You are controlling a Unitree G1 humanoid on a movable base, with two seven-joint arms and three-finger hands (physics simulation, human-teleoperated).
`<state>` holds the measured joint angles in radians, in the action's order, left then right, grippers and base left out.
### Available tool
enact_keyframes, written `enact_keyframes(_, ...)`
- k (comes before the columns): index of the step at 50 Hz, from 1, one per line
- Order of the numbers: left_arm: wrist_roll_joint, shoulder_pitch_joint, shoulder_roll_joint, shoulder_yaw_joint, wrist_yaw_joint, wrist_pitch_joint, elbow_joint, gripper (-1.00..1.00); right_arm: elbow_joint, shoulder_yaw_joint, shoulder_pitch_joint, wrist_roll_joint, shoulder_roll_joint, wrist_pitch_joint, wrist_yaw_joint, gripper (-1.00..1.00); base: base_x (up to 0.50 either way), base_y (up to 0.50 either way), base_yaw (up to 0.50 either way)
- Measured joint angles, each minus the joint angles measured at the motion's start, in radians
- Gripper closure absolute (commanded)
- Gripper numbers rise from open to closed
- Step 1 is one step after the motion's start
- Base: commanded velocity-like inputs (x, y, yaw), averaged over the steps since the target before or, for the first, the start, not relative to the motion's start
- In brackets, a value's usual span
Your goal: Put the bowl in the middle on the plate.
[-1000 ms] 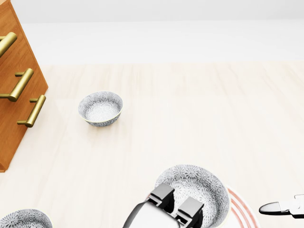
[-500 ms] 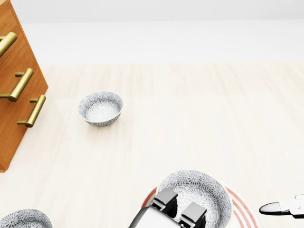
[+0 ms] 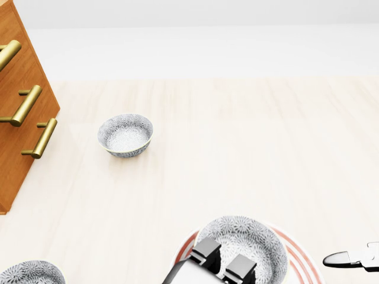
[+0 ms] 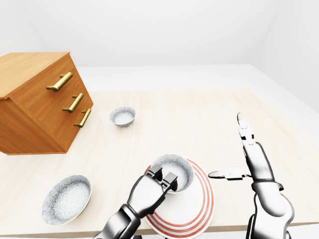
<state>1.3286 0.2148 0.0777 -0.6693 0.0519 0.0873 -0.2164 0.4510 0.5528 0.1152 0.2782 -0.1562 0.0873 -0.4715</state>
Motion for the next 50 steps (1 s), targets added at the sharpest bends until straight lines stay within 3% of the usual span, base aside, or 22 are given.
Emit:
enact_keyframes(39,-0.023,0.009,0.000,-0.006,-0.040,0.000,0.042,1.00,-0.004,-0.001,0.000,0.003,0.000,0.000,0.001,-1.00,0.00,0.00,0.00)
enact_keyframes(41,-0.029,0.008,-0.001,-0.005,-0.038,0.000,0.043,0.73,-0.005,-0.001,0.000,0.003,0.000,0.000,0.001,-1.00,0.00,0.00,0.00)
enact_keyframes(44,-0.033,0.007,-0.003,-0.003,-0.037,0.000,0.043,-0.14,-0.005,-0.001,0.000,0.004,-0.001,0.000,0.001,-1.00,0.00,0.00,0.00)
enact_keyframes(46,-0.034,0.007,-0.004,-0.003,-0.035,0.000,0.040,-0.39,-0.005,-0.001,-0.001,0.004,-0.001,0.000,0.001,-1.00,0.00,0.00,0.00)
enact_keyframes(48,-0.035,0.007,-0.005,-0.003,-0.033,0.000,0.037,-0.86,-0.005,-0.002,-0.001,0.004,-0.001,0.000,0.002,-1.00,0.00,0.00,0.00)
enact_keyframes(49,-0.036,0.007,-0.005,-0.003,-0.031,0.000,0.036,-1.00,-0.005,-0.002,-0.001,0.004,-0.001,0.000,0.002,-1.00,0.00,0.00,0.00)
enact_keyframes(50,-0.036,0.007,-0.006,-0.003,-0.030,0.000,0.034,-1.00,-0.006,-0.002,-0.001,0.005,-0.001,0.000,0.002,-1.00,0.00,0.00,0.00)
